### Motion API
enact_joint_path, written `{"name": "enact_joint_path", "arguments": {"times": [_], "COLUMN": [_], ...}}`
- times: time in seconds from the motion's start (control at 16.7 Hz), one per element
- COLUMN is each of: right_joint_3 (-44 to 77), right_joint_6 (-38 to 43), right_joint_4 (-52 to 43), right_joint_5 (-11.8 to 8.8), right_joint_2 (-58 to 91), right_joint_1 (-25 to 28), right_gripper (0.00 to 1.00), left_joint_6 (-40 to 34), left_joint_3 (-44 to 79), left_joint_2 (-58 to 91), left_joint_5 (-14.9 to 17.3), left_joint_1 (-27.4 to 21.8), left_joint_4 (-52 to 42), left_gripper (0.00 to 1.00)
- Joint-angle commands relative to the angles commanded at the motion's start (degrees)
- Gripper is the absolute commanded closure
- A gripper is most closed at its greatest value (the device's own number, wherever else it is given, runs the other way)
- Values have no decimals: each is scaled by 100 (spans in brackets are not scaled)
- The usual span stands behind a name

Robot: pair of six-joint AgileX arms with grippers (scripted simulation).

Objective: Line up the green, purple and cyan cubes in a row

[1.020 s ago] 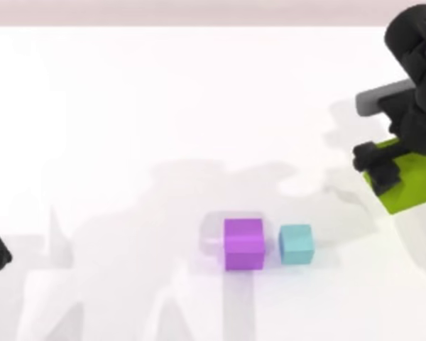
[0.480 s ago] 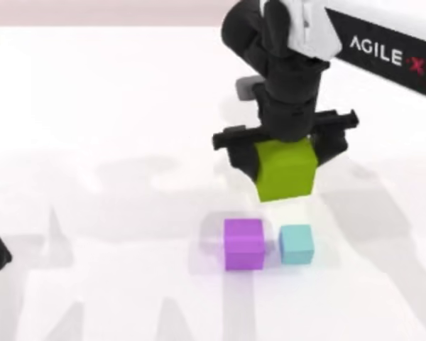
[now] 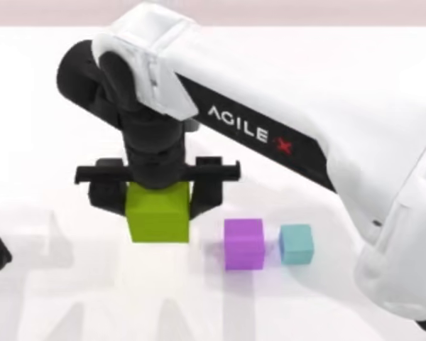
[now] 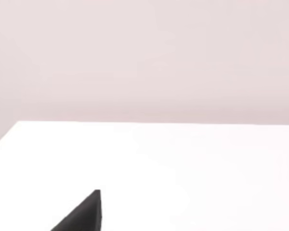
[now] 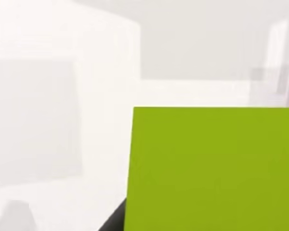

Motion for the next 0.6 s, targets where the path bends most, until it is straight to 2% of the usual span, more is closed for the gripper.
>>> {"name": "enact_joint_path", "arguments": {"times": [0.42, 0.6], "right_joint_3": [127, -279], "right_joint_6": [164, 178], "right_joint_4": [-31, 358], "right_joint_5": [1, 4], "right_joint_2": [52, 4], "right_joint_1": [112, 95], "right_gripper": [100, 100], "left_joint_6": [0, 0], "left_joint_3": [0, 0], "left_joint_2": [0, 0], "left_joint_5": [0, 0], "left_joint_1": [0, 0], "left_joint_4": [0, 0], "left_gripper": [0, 0]}}
